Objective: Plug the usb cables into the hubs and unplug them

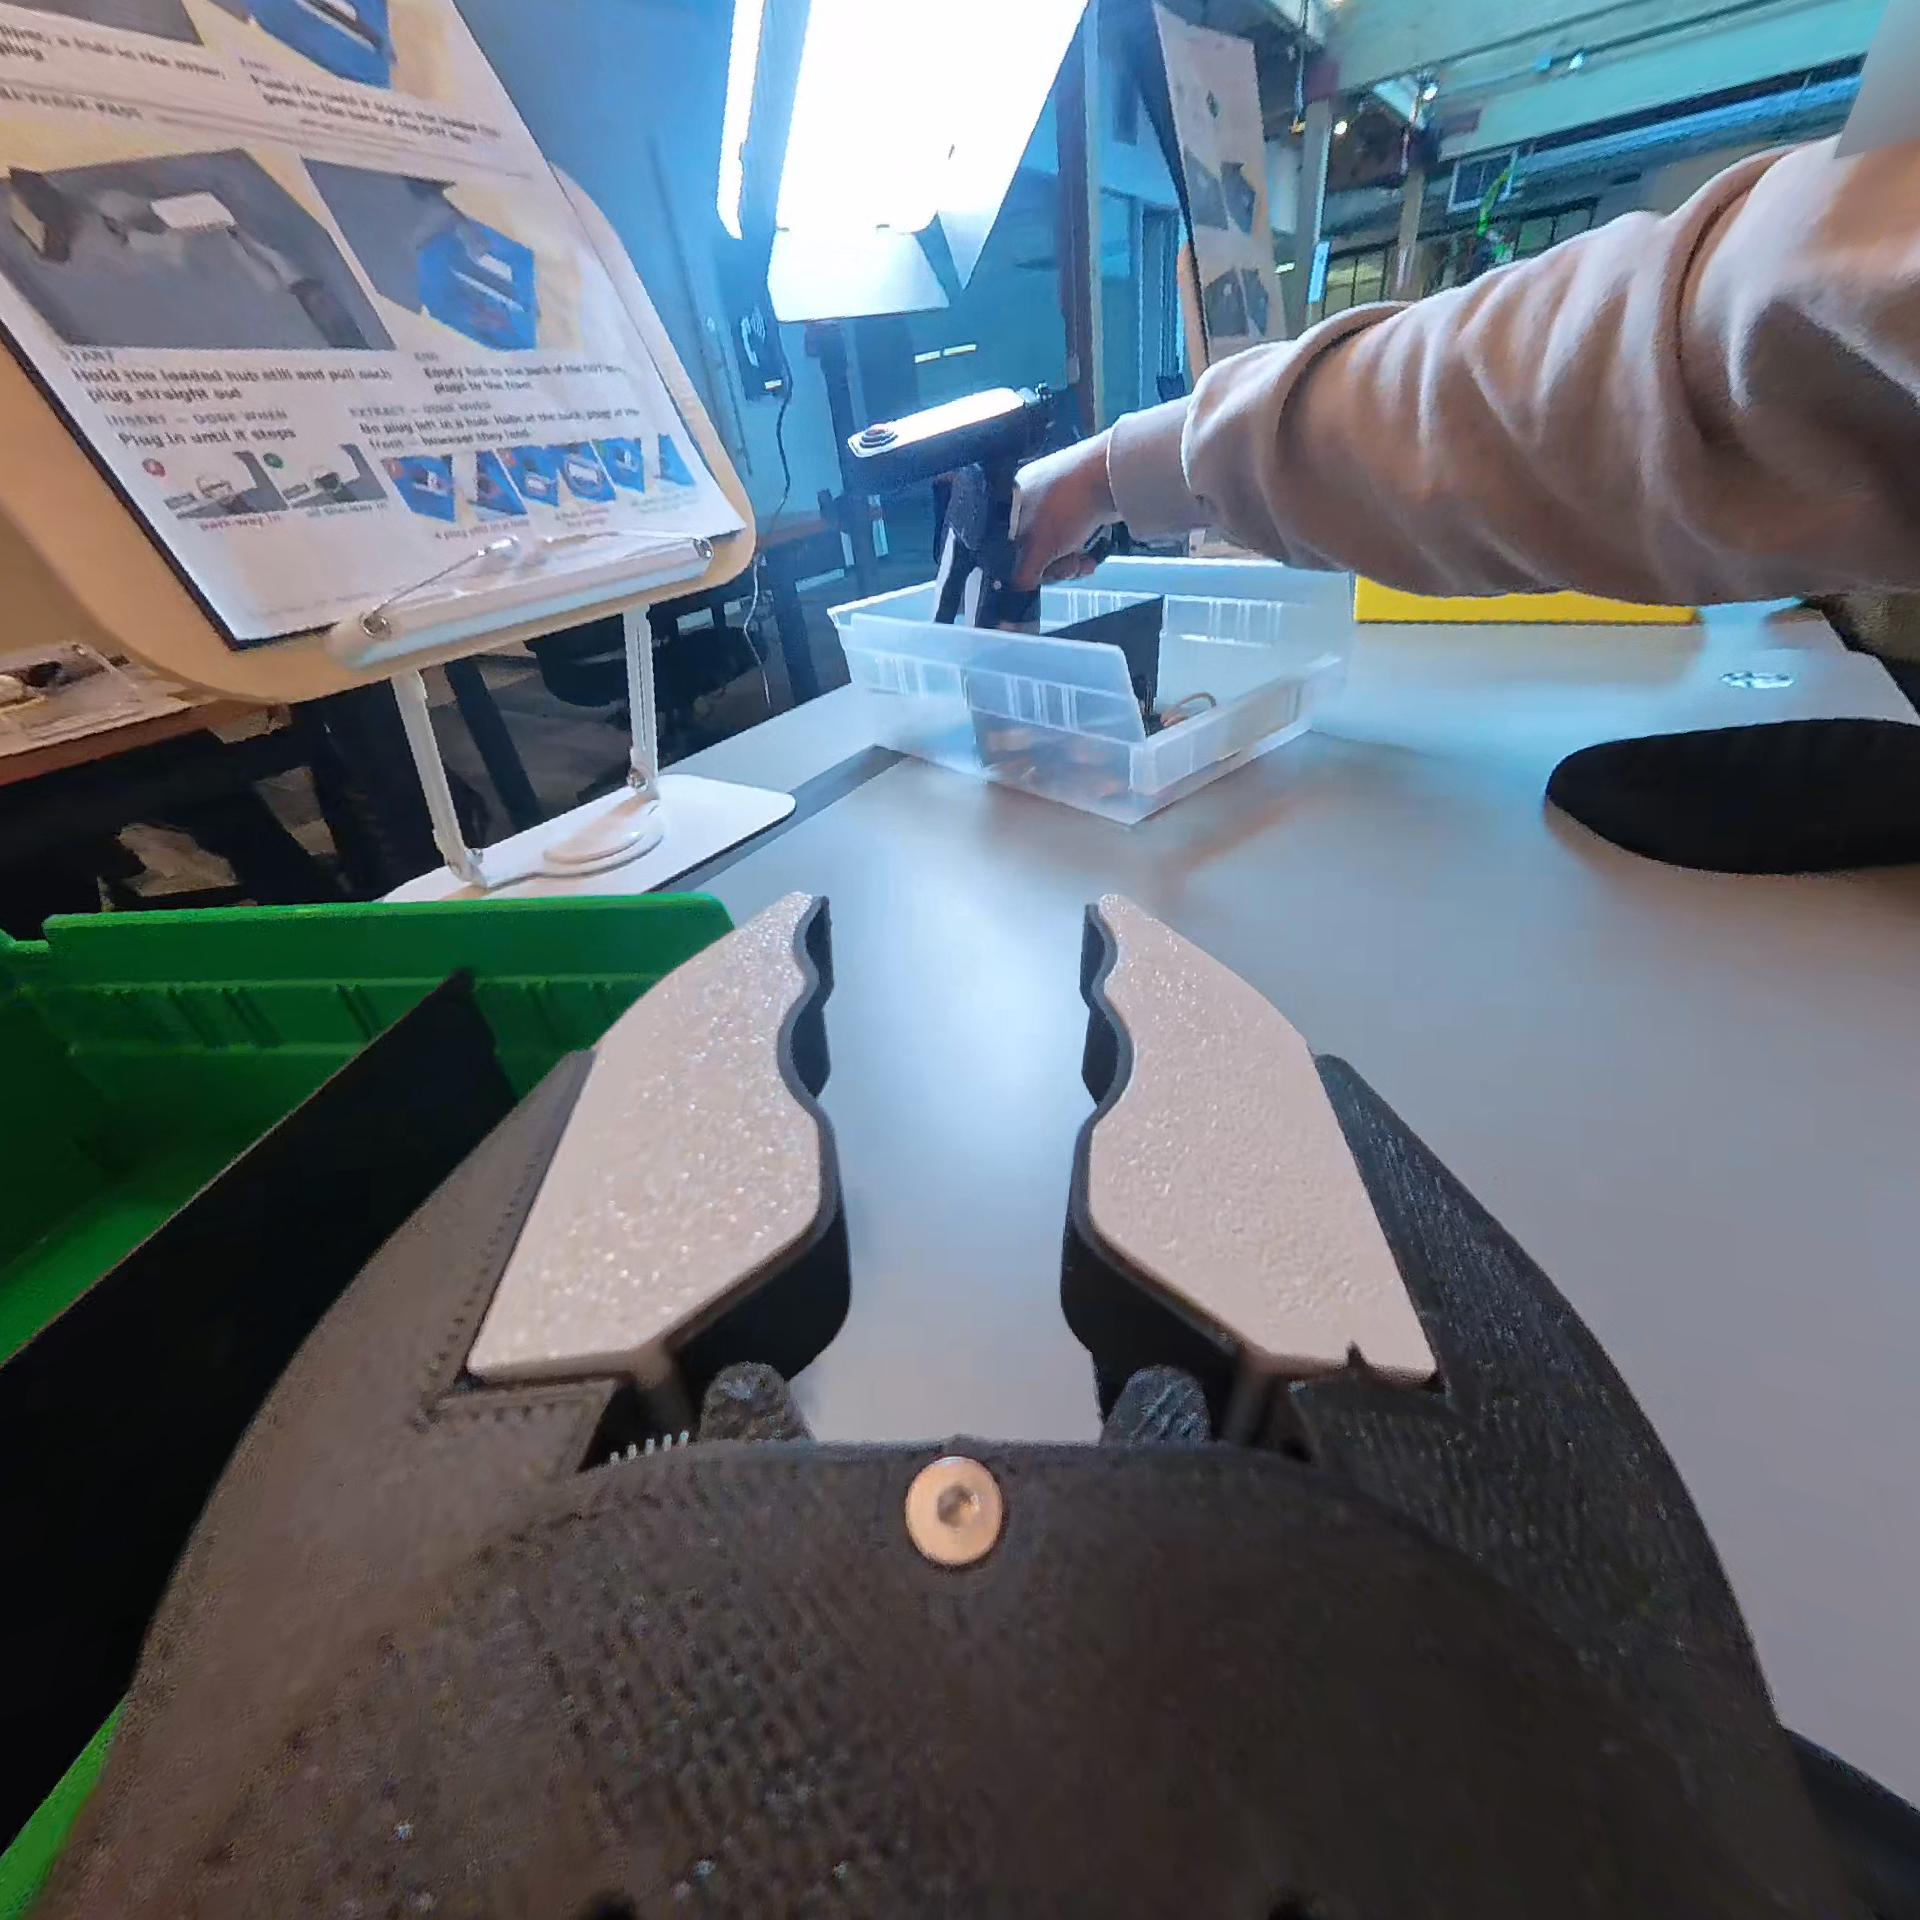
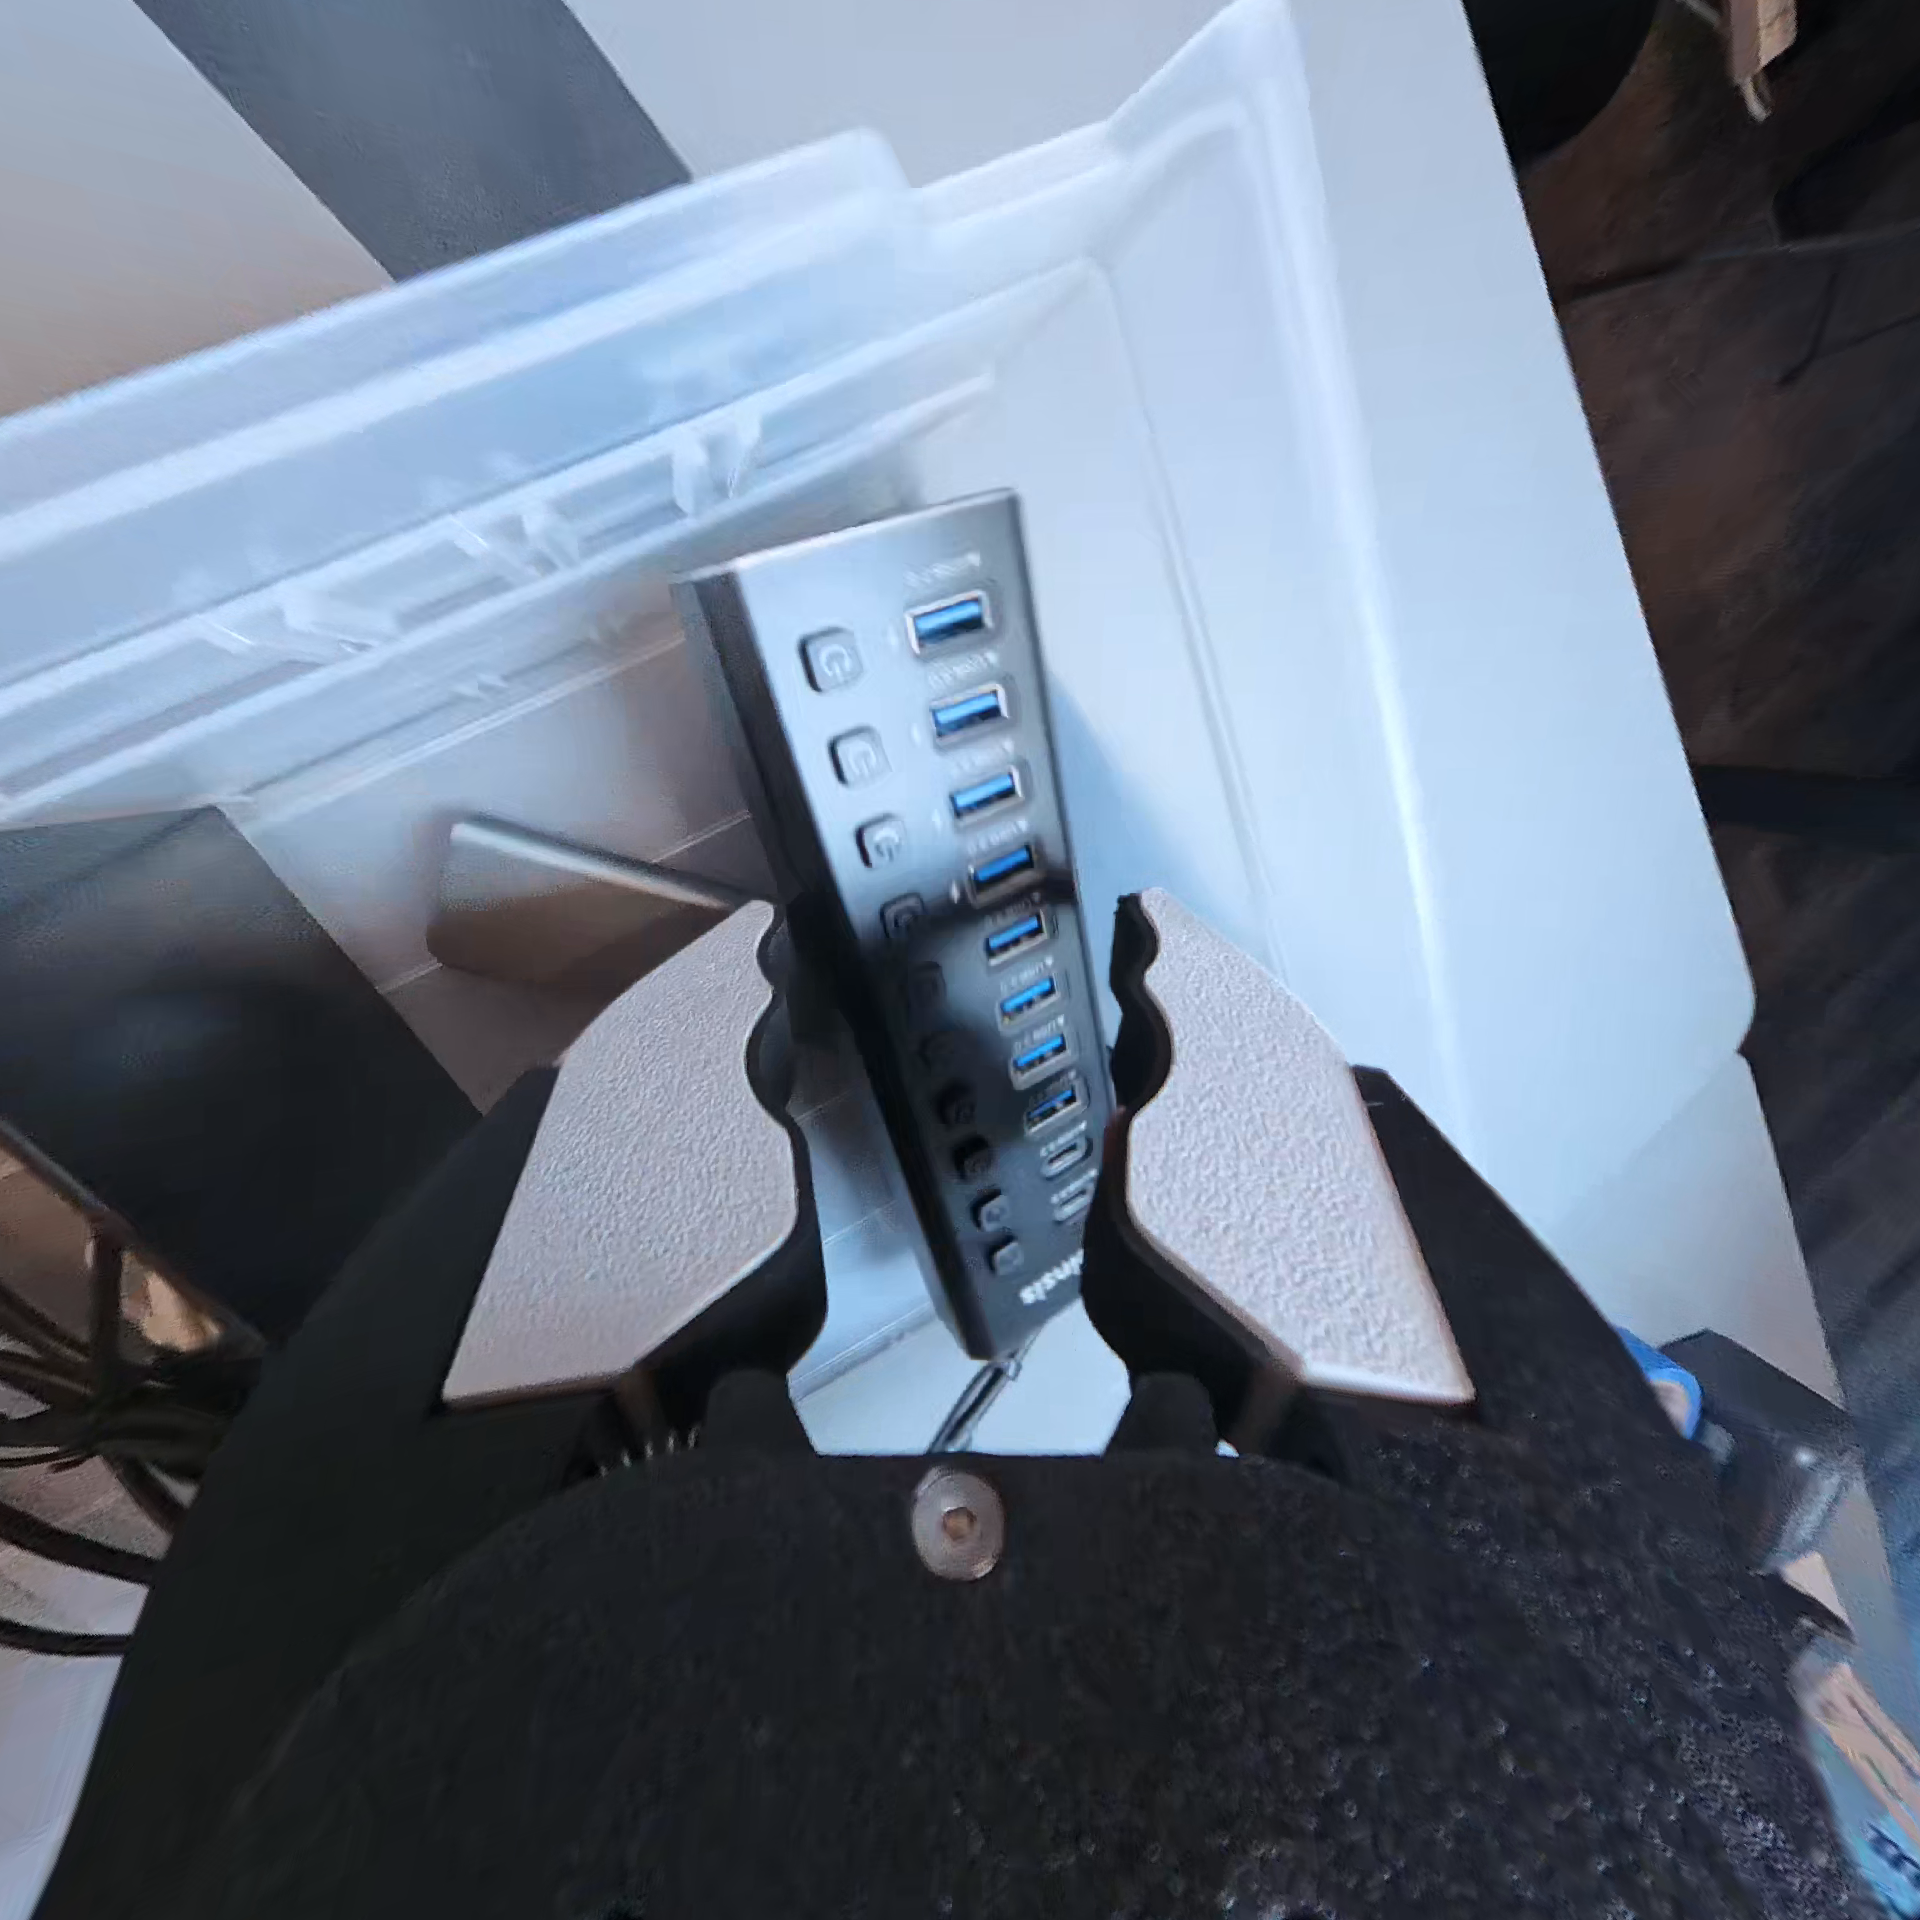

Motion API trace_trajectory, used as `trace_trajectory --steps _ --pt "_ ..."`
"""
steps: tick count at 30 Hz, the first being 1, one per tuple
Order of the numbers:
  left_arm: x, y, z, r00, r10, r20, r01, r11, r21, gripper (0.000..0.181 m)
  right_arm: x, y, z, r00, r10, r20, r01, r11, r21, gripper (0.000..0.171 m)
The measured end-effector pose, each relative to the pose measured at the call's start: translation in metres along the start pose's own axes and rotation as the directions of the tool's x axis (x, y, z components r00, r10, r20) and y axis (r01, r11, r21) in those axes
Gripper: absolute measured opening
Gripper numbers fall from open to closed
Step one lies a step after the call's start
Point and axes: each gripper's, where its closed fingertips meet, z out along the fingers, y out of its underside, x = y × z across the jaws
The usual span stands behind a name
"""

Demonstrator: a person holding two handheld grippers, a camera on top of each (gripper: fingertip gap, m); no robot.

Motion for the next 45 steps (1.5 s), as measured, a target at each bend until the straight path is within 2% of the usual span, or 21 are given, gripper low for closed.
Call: trace_trajectory --steps 2,4,9,14,18,23,26,32,37,39,40,41,42,45 --pt "0.001 0.003 0.002 1.0 0.013 0.004 -0.013 1.0 -0.019 0.05 -0.001 0.001 0.0 1.0 -0.001 -0.01 0.001 1.0 0.008 0.059" --pt "0.002 0.006 0.003 0.999 0.04 0.015 -0.039 0.999 -0.037 0.051 0.003 -0.006 -0.013 0.999 0.027 -0.029 -0.024 0.996 0.08 0.058" --pt "0.001 0.012 0.005 0.997 0.069 0.043 -0.065 0.994 -0.083 0.054 -0.011 -0.035 -0.09 0.997 0.071 -0.024 -0.056 0.918 0.393 0.058" --pt "-0.01 0.017 0.003 0.993 0.056 0.107 -0.043 0.991 -0.123 0.057 -0.085 -0.029 -0.169 0.998 -0.018 -0.057 0.048 0.811 0.583 0.058" --pt "-0.021 0.019 0.002 0.982 0.068 0.174 -0.039 0.986 -0.162 0.061 -0.155 0.002 -0.195 0.995 -0.074 -0.074 0.104 0.774 0.625 0.058" --pt "-0.039 0.03 -0.001 0.953 0.147 0.265 -0.065 0.953 -0.295 0.07 -0.213 0.056 -0.175 0.992 -0.107 -0.067 0.127 0.825 0.551 0.062" --pt "-0.052 0.045 -0.003 0.928 0.246 0.281 -0.098 0.886 -0.453 0.073 -0.229 0.084 -0.15 0.991 -0.119 -0.059 0.133 0.878 0.46 0.068" --pt "-0.07 0.078 -0.013 0.926 0.318 0.206 -0.063 0.665 -0.745 0.076 -0.23 0.106 -0.115 0.975 -0.206 -0.083 0.221 0.937 0.269 0.075" --pt "-0.083 0.114 -0.023 0.937 0.327 0.121 -0.038 0.441 -0.897 0.075 -0.226 0.094 -0.091 0.93 -0.353 -0.101 0.365 0.92 0.144 0.066" --pt "-0.09 0.125 -0.023 0.939 0.328 0.101 -0.04 0.397 -0.917 0.061 -0.218 0.087 -0.085 0.896 -0.417 -0.152 0.434 0.895 0.101 0.052" --pt "-0.09 0.13 -0.022 0.945 0.315 0.086 -0.048 0.393 -0.918 0.061 -0.215 0.082 -0.083 0.88 -0.439 -0.183 0.46 0.883 0.097 0.043" --pt "-0.085 0.134 -0.019 0.958 0.28 0.059 -0.059 0.396 -0.916 0.047 -0.211 0.077 -0.081 0.866 -0.452 -0.211 0.479 0.873 0.096 0.034" --pt "-0.081 0.136 -0.016 0.963 0.267 0.031 -0.083 0.403 -0.911 0.035 -0.21 0.074 -0.08 0.854 -0.468 -0.227 0.498 0.861 0.099 0.03" --pt "-0.074 0.135 -0.01 0.954 0.298 -0.042 -0.167 0.406 -0.899 0.031 -0.211 0.07 -0.079 0.838 -0.493 -0.233 0.525 0.845 0.102 0.03"
